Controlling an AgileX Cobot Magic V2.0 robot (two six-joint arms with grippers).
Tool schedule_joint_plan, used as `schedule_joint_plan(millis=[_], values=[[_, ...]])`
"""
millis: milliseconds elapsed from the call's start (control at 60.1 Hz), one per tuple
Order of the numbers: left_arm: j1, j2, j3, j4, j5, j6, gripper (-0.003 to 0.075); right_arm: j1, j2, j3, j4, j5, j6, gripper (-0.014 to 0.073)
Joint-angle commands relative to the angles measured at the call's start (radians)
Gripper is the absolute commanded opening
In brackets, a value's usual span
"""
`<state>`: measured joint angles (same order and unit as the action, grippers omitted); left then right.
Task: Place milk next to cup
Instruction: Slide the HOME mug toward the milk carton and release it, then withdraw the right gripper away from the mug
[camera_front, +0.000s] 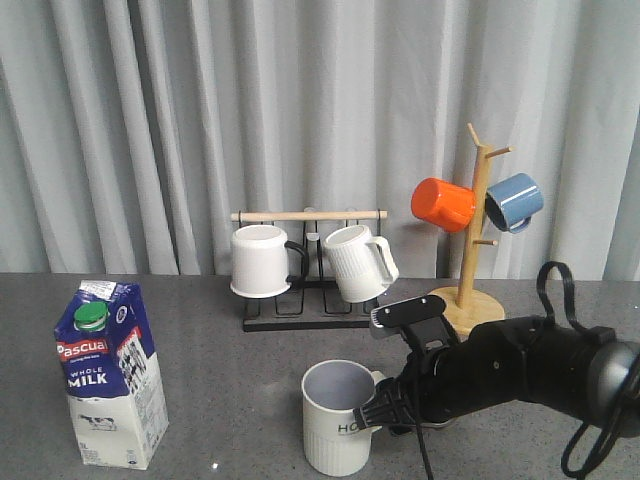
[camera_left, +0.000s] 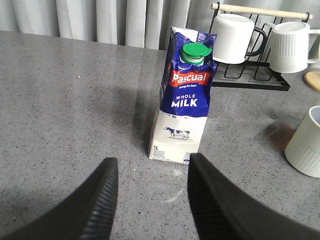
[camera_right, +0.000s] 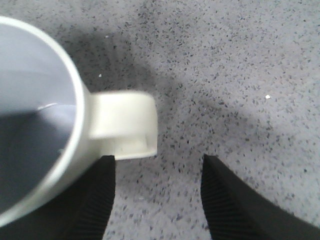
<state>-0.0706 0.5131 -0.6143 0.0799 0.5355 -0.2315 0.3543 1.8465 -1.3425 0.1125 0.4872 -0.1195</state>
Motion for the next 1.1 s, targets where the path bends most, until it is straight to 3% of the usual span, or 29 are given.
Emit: schedule_joint_plan(millis=[0, 183, 350, 500, 666, 849, 1082], values=[[0.001, 0.011, -0.031, 0.0, -0.069, -0.001, 0.0328, -0.001, -0.068, -0.028, 0.006, -0.01, -0.012, 0.0395], [0.001, 0.011, -0.031, 0.0, -0.061, -0.001, 0.0328, -0.001, -0.115, -0.028, 0.05, 0.08, -0.039, 0.0384], [0.001, 0.011, -0.031, 0.0, -0.053, -0.001, 0.0328, -0.001, -0.194, -0.026, 0.058, 0.229, -0.061, 0.0321], [0.001, 0.011, -0.031, 0.0, -0.052, -0.001, 0.0328, -0.001, -0.346, 0.073, 0.18, 0.227, -0.158, 0.0191], [0.001, 0.011, -0.031, 0.0, -0.048, -0.001, 0.0328, -0.001, -0.626, 0.312, 0.349, 0.2, -0.314, -0.0015], [0.001, 0.011, -0.031, -0.005, -0.011, -0.001, 0.0328, -0.004, -0.974, 0.548, 0.354, 0.149, -0.372, -0.0009], [0.001, 0.073, -0.034, -0.094, 0.014, 0.086, 0.0338, -0.004, -1.376, 0.768, 0.243, 0.073, -0.348, -0.0007]])
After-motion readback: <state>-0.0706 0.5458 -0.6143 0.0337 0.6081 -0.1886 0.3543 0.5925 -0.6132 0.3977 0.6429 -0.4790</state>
